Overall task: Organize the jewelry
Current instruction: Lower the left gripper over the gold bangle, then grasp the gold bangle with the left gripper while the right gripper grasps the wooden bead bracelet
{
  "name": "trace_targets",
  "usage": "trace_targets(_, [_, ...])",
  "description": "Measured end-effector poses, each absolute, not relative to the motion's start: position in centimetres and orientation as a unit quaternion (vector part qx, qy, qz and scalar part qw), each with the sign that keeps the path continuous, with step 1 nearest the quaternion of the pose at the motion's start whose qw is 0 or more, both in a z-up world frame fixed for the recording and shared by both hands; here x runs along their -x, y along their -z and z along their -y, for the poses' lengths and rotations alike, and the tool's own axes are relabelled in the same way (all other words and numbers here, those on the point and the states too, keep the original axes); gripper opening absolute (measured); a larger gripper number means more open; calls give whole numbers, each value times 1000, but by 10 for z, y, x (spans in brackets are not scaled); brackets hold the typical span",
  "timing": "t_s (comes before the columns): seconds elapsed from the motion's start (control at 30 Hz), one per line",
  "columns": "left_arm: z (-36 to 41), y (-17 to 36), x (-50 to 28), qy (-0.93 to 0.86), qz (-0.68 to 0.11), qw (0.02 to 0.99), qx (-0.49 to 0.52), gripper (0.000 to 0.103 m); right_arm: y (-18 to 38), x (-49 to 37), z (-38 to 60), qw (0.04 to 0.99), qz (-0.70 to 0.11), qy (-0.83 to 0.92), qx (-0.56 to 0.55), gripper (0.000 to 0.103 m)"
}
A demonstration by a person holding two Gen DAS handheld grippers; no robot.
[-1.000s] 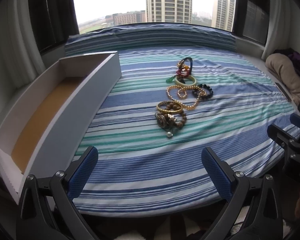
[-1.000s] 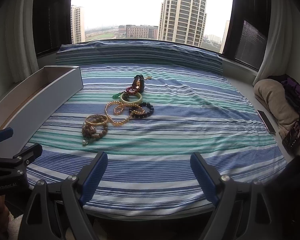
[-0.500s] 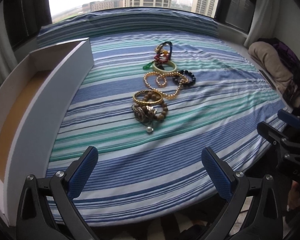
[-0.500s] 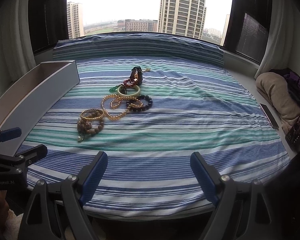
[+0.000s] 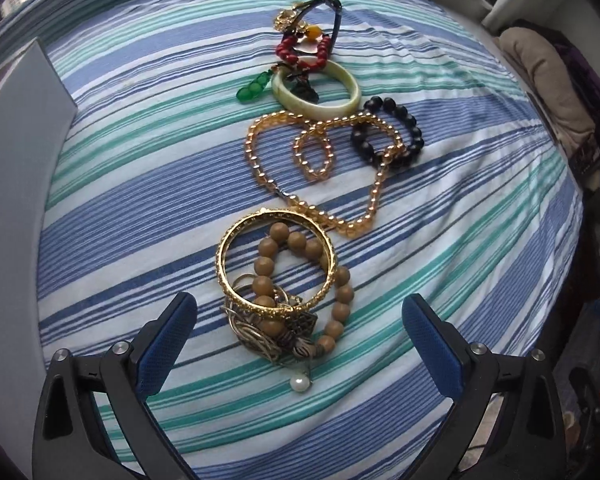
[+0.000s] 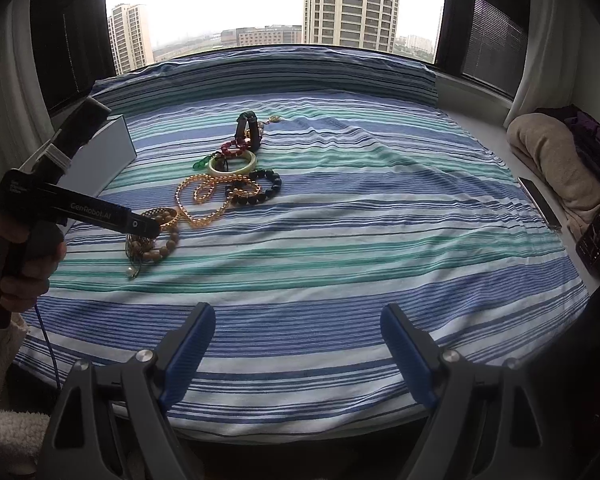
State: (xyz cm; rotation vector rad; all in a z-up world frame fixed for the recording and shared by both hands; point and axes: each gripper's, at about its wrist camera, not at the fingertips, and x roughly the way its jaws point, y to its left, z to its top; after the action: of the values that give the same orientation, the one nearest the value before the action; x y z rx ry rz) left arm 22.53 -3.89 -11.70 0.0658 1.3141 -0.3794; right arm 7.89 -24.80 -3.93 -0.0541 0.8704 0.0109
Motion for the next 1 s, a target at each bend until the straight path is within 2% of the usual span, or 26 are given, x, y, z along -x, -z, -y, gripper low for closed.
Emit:
trace_targets(0.1, [42, 127, -235, 165, -615, 770, -30, 98, 41, -79, 250, 906, -423, -7, 26, 87])
trace_targets(0.17, [42, 129, -238, 163, -614, 771, -28, 86, 43, -79, 253, 905, -425, -7, 25, 87])
trace_targets(0.23, [42, 129, -241, 158, -612, 774, -32, 79, 45, -80, 255, 903, -429, -6, 22, 87])
trace_targets(0.27, [42, 128, -241, 155, -609, 777, -34, 71, 46, -81, 255, 903, -430, -5, 21, 87])
trace_targets(0.47, [33, 121, -244, 159, -604, 781, -3, 70, 49, -81, 251, 901, -433, -12, 22, 87])
trace_targets(0.67, [7, 85, -224, 147, -567, 810, 30, 70, 48, -85, 254, 899, -437, -26, 3, 87])
trace_targets(0.83, [-24, 55, -184, 105, -526, 843, 42, 70, 62, -115, 247, 872, -467, -128, -67, 87])
trace_targets(1.0, [-59, 48, -136, 64, -507, 857, 59, 70, 81, -143, 183, 839, -477, -260, -19, 86])
